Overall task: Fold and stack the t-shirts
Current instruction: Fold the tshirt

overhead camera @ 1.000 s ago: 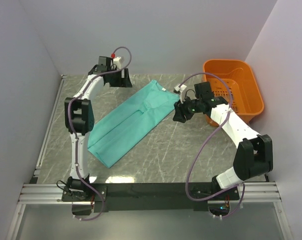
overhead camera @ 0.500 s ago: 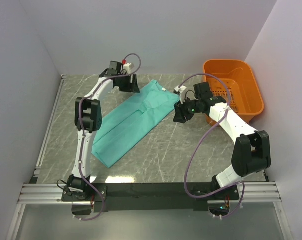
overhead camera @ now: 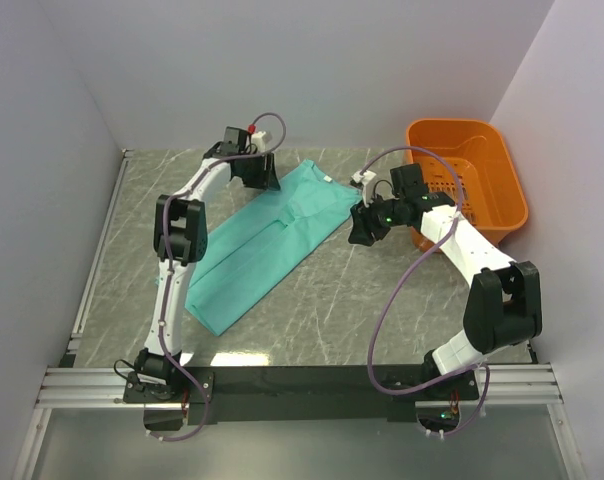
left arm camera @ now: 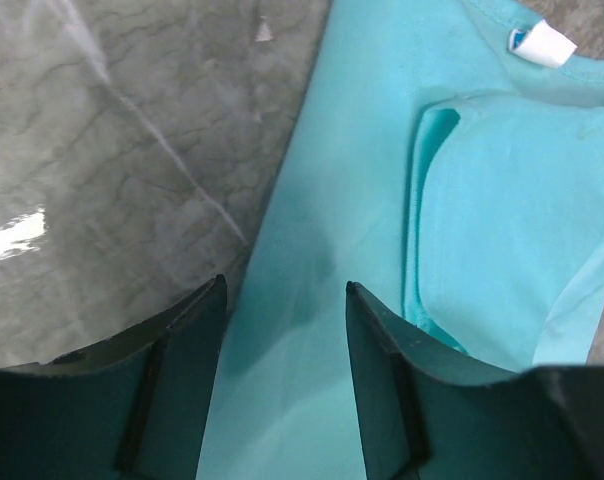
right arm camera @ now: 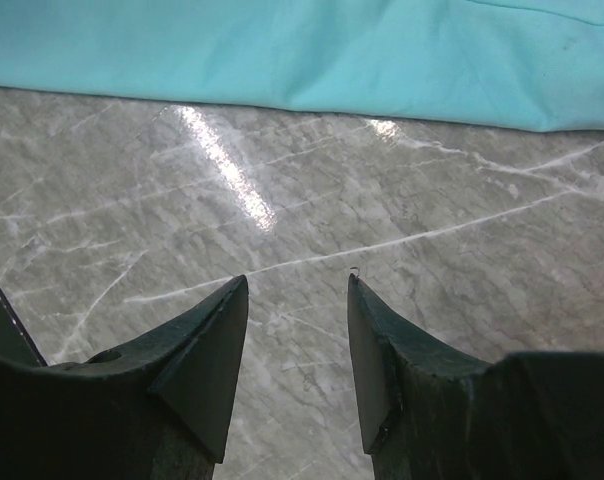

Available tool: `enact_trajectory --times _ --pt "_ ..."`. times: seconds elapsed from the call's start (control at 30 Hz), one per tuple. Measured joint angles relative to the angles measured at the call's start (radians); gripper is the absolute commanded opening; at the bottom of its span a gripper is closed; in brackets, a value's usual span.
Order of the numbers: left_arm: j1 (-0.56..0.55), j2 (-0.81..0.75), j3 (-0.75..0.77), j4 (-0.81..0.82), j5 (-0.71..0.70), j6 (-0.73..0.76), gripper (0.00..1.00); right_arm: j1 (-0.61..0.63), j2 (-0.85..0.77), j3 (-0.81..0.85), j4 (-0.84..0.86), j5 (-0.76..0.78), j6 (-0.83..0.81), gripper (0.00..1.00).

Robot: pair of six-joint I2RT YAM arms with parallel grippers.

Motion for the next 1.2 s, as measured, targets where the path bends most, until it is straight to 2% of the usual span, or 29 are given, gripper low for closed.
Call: enact_trajectory --times 0.33,0.43,0.47,0.57,0.77,1.1,1.13,1.17,1.2 --pt "-0.036 0.0 0.0 -0.015 -0.052 0.007 0.38 -0.006 0.0 0.0 0.0 -0.002 0.0 0.52" --pt "-0.035 0.0 0.0 -0.013 -0.097 -0.003 0.26 -0.007 0.0 0.0 0.0 -0.002 0.0 0.52" --pt "-0.033 0.0 0.0 -0.013 -0.109 -0.011 0.17 -0.008 0.0 0.0 0.0 -0.002 0.0 0.52" --pt "-0.022 0.0 0.0 -0.013 -0.138 -0.041 0.0 -0.012 0.0 0.0 0.0 -0.002 0.0 0.52" --pt "0.041 -0.022 -0.061 0.041 -0.142 -0.119 0.0 -0.016 0.0 0.0 0.0 -0.002 0.0 0.52" --pt "0.295 -0.275 -0.535 0.234 -0.13 -0.371 0.01 -0.016 0.0 0.0 0.0 -0.002 -0.001 0.52" --pt "0.328 -0.293 -0.563 0.24 -0.136 -0.391 0.05 -0.016 0.0 0.0 0.0 -0.003 -0.004 0.52" --pt "0.353 -0.301 -0.576 0.243 -0.141 -0.402 0.16 -0.016 0.0 0.0 0.0 -0.003 -0.005 0.52" --pt "0.369 -0.305 -0.582 0.246 -0.15 -0.409 0.23 -0.015 0.0 0.0 0.0 -0.006 -0.007 0.52"
